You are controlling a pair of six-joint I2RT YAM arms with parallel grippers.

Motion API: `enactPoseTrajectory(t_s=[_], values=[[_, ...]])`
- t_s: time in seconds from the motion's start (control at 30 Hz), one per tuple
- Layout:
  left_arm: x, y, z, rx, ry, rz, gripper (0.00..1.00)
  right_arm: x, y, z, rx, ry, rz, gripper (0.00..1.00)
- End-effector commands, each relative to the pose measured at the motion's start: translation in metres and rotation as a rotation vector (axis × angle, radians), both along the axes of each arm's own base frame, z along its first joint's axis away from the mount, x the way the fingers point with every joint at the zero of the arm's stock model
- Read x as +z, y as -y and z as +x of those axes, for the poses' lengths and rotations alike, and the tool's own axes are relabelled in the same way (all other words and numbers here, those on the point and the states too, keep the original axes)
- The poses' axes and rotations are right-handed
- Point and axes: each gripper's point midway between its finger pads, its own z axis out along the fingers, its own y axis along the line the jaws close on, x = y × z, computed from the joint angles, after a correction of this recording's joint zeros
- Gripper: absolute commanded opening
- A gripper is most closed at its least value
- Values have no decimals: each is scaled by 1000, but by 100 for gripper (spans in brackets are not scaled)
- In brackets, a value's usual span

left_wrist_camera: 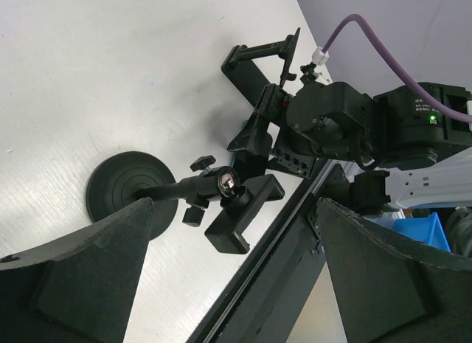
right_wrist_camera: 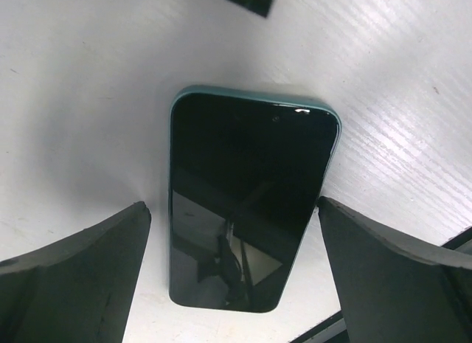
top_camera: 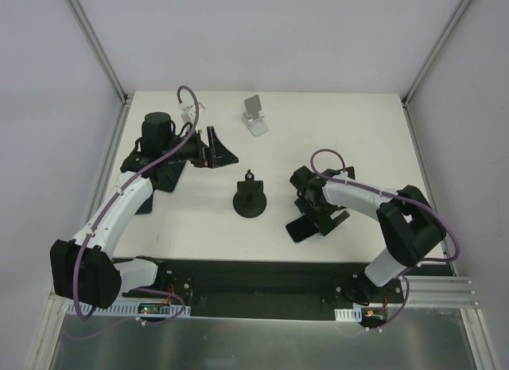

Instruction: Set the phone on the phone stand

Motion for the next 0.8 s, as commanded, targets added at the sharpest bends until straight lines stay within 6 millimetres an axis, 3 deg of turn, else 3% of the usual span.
enactPoseTrajectory(t_s=[0.0,0.13,0.33,0.43,0.47,0.53,0.57,0.67,0.77], values=[[10,2,-3,-31,25,-14,90,-12,13,-24,-60,-65,-20,99],[7,2,-2,-28,15,-10,90,-13,9,-21,-92,-96,-9,96],[7,3,-2,-31,15,-11,91,-18,8,-27,-127,-110,7,82],[4,3,-1,-33,3,-10,90,-30,6,-31,-152,-97,56,58],[4,3,0,-29,4,-9,90,-32,5,-33,-157,-101,64,45],[2,3,0,-29,2,-6,90,-37,5,-34,-162,-96,68,35],[3,3,0,-29,3,-7,90,-37,7,-33,-162,-92,55,20],[2,3,0,-28,2,-5,90,-29,18,-29,-132,-52,6,1],[4,2,0,-27,14,-2,90,-22,18,-20,-60,53,1,1]])
